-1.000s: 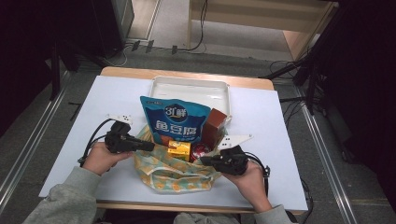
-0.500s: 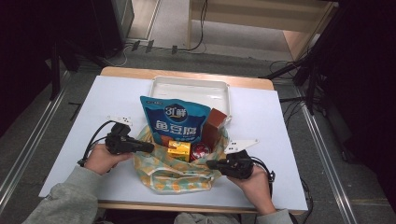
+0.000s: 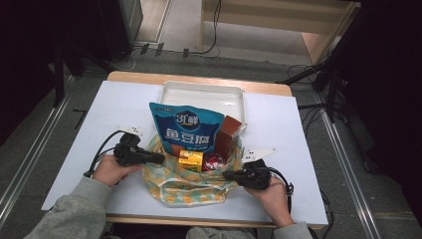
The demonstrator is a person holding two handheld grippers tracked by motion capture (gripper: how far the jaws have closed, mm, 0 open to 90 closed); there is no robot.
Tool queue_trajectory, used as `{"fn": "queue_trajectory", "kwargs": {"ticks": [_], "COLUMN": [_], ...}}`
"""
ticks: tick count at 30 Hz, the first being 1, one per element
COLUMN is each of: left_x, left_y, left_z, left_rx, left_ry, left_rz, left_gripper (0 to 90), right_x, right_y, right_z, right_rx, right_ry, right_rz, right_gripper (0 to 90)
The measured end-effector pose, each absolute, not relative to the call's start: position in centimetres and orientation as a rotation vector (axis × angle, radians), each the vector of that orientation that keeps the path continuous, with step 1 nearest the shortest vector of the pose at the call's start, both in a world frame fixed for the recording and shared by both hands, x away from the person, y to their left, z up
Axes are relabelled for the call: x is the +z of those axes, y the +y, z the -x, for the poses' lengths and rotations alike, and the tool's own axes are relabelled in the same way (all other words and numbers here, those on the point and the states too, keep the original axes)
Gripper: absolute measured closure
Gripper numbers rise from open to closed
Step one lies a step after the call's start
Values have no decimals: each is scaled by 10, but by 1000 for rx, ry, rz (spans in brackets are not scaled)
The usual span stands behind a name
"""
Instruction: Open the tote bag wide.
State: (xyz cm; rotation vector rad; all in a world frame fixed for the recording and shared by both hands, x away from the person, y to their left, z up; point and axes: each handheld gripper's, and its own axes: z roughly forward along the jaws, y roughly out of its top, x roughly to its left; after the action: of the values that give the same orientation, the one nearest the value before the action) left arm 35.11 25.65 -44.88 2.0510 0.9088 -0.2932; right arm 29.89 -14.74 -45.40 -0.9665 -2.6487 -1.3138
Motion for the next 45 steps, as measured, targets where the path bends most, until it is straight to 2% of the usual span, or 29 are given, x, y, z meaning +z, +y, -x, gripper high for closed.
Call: {"fn": "queue_trajectory", "kwargs": {"ticks": [11,27,31,35,41,45], "left_x": [-462,-469,-466,-467,-463,-460], "left_y": [257,259,260,267,269,273], "left_z": [-356,-362,-358,-362,-360,-362], "left_rx": [-291,-263,-164,-217,-149,-206], "left_ry": [926,987,957,1017,1030,1055], "left_rz": [-2073,-2125,-2165,-2123,-2148,-2100], "left_gripper": [868,900,900,900,900,900], "right_x": [-467,-479,-479,-479,-477,-472], "right_y": [-145,-166,-175,-181,-188,-188], "right_z": [-308,-323,-324,-324,-324,-324], "right_rx": [-1239,-1211,-1200,-1205,-1187,-1182], "right_ry": [-2717,-2665,-2656,-2656,-2670,-2654], "right_rz": [947,1065,1112,1124,1160,1174], "right_gripper": [900,900,900,900,900,900]}}
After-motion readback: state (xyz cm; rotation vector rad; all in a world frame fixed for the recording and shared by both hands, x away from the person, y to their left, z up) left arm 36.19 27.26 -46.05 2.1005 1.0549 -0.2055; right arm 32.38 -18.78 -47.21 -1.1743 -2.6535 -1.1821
